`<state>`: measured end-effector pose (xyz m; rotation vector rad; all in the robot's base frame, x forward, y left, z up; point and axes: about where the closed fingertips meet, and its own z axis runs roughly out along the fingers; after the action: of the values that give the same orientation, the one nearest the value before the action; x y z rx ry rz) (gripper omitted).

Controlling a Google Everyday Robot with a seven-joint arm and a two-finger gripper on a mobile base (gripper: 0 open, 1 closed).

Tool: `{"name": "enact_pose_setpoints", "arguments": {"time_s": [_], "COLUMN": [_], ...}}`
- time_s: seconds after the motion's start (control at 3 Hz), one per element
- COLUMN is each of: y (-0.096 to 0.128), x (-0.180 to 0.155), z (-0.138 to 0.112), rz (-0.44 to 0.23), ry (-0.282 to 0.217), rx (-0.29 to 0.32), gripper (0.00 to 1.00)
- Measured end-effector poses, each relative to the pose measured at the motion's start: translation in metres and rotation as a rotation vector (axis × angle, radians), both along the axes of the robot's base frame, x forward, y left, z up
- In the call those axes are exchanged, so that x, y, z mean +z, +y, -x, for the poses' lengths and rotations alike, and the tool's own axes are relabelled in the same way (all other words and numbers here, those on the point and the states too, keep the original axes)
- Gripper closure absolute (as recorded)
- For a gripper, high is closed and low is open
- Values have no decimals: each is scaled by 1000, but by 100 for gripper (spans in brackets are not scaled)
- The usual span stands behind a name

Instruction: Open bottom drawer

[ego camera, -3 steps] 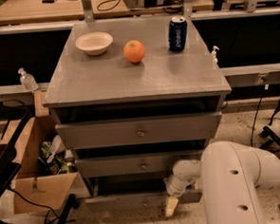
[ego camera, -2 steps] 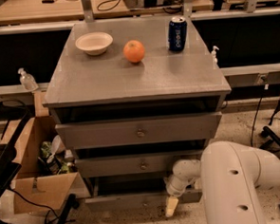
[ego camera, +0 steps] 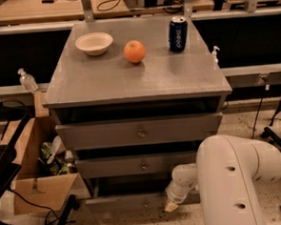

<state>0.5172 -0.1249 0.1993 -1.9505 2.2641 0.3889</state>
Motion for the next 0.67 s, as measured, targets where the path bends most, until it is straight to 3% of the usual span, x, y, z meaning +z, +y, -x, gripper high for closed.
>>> {"name": "enact_pose_setpoints", "arguments": {"time_s": [0.33, 0.67], "y": [0, 0], "x": [5, 8], "z": [24, 24], "rz": [30, 30], "ry": [38, 38], "rx": [-26, -26], "gripper": [81, 100]}}
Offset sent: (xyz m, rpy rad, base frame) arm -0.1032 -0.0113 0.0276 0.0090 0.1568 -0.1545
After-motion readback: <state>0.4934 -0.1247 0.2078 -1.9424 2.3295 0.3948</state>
